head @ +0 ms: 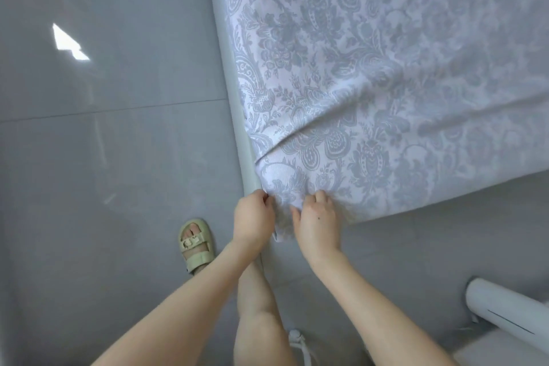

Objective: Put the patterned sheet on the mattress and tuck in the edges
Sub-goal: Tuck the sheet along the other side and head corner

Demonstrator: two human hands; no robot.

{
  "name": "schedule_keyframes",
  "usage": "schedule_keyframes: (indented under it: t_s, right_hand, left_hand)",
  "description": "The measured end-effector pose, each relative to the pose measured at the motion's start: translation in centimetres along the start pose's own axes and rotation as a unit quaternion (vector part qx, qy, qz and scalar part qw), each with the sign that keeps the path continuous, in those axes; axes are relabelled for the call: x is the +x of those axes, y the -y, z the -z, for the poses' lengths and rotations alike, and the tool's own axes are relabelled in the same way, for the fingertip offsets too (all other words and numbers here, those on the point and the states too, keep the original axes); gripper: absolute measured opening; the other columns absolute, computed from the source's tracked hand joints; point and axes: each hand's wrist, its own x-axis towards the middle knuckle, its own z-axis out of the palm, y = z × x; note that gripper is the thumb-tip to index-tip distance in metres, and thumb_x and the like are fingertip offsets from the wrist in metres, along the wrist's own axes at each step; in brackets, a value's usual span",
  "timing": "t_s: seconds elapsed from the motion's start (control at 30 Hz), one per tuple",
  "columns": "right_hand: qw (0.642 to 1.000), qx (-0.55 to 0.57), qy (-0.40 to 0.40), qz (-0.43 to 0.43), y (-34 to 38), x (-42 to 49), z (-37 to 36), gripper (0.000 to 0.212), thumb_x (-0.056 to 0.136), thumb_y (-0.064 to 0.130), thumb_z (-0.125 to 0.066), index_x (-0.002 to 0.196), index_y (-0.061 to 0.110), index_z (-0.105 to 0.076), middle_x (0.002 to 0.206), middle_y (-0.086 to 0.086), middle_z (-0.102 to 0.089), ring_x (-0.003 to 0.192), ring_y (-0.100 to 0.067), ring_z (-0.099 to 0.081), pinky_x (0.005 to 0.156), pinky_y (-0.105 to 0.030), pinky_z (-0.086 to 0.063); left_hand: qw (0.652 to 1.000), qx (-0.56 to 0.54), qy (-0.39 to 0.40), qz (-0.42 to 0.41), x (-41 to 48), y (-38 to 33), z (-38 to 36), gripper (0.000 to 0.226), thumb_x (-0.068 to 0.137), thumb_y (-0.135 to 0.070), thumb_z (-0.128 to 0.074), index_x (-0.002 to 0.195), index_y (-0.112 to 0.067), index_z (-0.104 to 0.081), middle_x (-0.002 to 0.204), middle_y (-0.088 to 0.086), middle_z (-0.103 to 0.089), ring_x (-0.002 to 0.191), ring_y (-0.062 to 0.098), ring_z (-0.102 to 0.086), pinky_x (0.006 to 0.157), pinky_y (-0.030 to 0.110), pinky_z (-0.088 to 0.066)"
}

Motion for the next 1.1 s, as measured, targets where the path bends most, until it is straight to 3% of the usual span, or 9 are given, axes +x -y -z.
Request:
schedule_keyframes:
  t_s: [0.1, 0.23, 0.4, 0.53, 0.7, 0.77, 0.87, 1.0, 1.1]
  right_hand:
    - [1.0, -0.014, 0.018, 0.014, 0.7, 0.7, -0.2, 0.04, 0.021, -0.002, -0.088, 0.046, 0.008, -0.059, 0.051, -0.009, -0.053, 0.042, -0.022, -0.054, 0.032, -0.022, -0.038]
    - [0.999, -0.026, 0.016, 0.043, 0.6, 1.2, -0.1, 0.039, 0.016, -0.004, -0.082, 0.04, 0.01, -0.055, 0.044, -0.006, -0.052, 0.037, -0.019, -0.052, 0.032, -0.015, -0.032]
    - [0.997, -0.008, 0.057, 0.043, 0.1, 0.5, 0.7, 0.023, 0.061, 0.003, -0.075, 0.081, 0.002, -0.065, 0.083, -0.013, -0.063, 0.076, -0.026, -0.063, 0.052, -0.027, -0.045]
    - [0.996, -0.033, 0.046, 0.062, 0.2, -2.1, -0.9, 0.029, 0.035, 0.01, -0.082, 0.056, 0.009, -0.062, 0.06, -0.007, -0.055, 0.053, -0.023, -0.055, 0.043, -0.024, -0.039]
    - [0.994, -0.044, 0.01, 0.103, 0.8, -2.2, -1.0, 0.01, 0.049, 0.003, -0.052, 0.041, 0.008, -0.057, 0.047, -0.007, -0.053, 0.037, -0.02, -0.052, 0.036, -0.019, -0.037]
    - [0.992, -0.053, 0.019, 0.114, 0.8, -2.0, -1.5, 0.008, 0.04, 0.006, -0.066, 0.042, 0.007, -0.058, 0.049, -0.01, -0.057, 0.038, -0.021, -0.053, 0.036, -0.019, -0.038]
    - [0.993, -0.001, 0.015, 0.114, 0.0, -2.1, -1.9, 0.036, 0.015, 0.0, -0.078, 0.042, 0.007, -0.056, 0.044, -0.007, -0.051, 0.037, -0.02, -0.052, 0.035, -0.018, -0.038]
    - [0.992, 0.0, -0.04, 0.121, -0.2, -3.2, -2.7, 0.021, 0.024, -0.003, -0.059, 0.041, 0.009, -0.056, 0.042, -0.005, -0.049, 0.036, -0.019, -0.05, 0.036, -0.017, -0.038]
    - [0.996, 0.005, 0.023, 0.083, 0.6, -3.8, -4.0, 0.016, 0.029, 0.0, -0.057, 0.041, 0.01, -0.057, 0.043, -0.006, -0.05, 0.036, -0.02, -0.05, 0.036, -0.018, -0.039]
  left_hand:
    - [0.998, 0.045, 0.0, -0.033, 0.1, -0.3, 0.1, 0.04, 0.09, -0.008, -0.041, 0.053, -0.014, -0.031, 0.051, 0.0, -0.037, 0.059, 0.025, -0.036, 0.051, 0.034, -0.018]
    - [0.988, 0.125, 0.018, -0.085, 0.3, -0.5, 0.4, 0.04, 0.089, -0.012, -0.042, 0.052, -0.013, -0.026, 0.05, 0.003, -0.031, 0.059, 0.025, -0.031, 0.053, 0.032, -0.021]
    - [0.972, 0.198, 0.041, -0.118, 0.5, -0.5, 1.2, 0.038, 0.089, -0.015, -0.041, 0.053, -0.012, -0.028, 0.053, 0.005, -0.034, 0.057, 0.024, -0.03, 0.049, 0.032, -0.022]
    - [0.956, 0.244, 0.047, -0.155, -0.2, -0.3, 1.6, 0.041, 0.087, -0.015, -0.045, 0.051, -0.016, -0.026, 0.049, 0.0, -0.033, 0.057, 0.024, -0.032, 0.046, 0.03, -0.02]
    - [0.936, 0.3, 0.05, -0.179, -0.5, 0.0, 1.8, 0.043, 0.09, -0.023, -0.047, 0.052, -0.016, -0.028, 0.05, -0.002, -0.035, 0.06, 0.025, -0.039, 0.044, 0.027, -0.019]
    - [0.93, 0.31, 0.054, -0.188, -0.4, 0.0, 2.0, 0.044, 0.091, -0.025, -0.046, 0.052, -0.017, -0.028, 0.051, -0.002, -0.035, 0.061, 0.025, -0.04, 0.044, 0.027, -0.019]
    - [0.925, 0.32, 0.051, -0.196, -0.4, 0.0, 2.1, 0.044, 0.091, -0.024, -0.046, 0.052, -0.016, -0.028, 0.051, -0.001, -0.035, 0.061, 0.025, -0.039, 0.044, 0.027, -0.019]
    - [0.922, 0.326, 0.051, -0.203, -0.5, 0.3, 2.2, 0.042, 0.088, -0.021, -0.048, 0.053, -0.015, -0.027, 0.051, 0.0, -0.035, 0.059, 0.024, -0.037, 0.044, 0.027, -0.02]
    - [0.921, 0.335, 0.066, -0.189, -0.5, 0.3, 2.0, 0.041, 0.089, -0.022, -0.046, 0.053, -0.016, -0.029, 0.053, -0.001, -0.036, 0.061, 0.024, -0.039, 0.044, 0.027, -0.019]
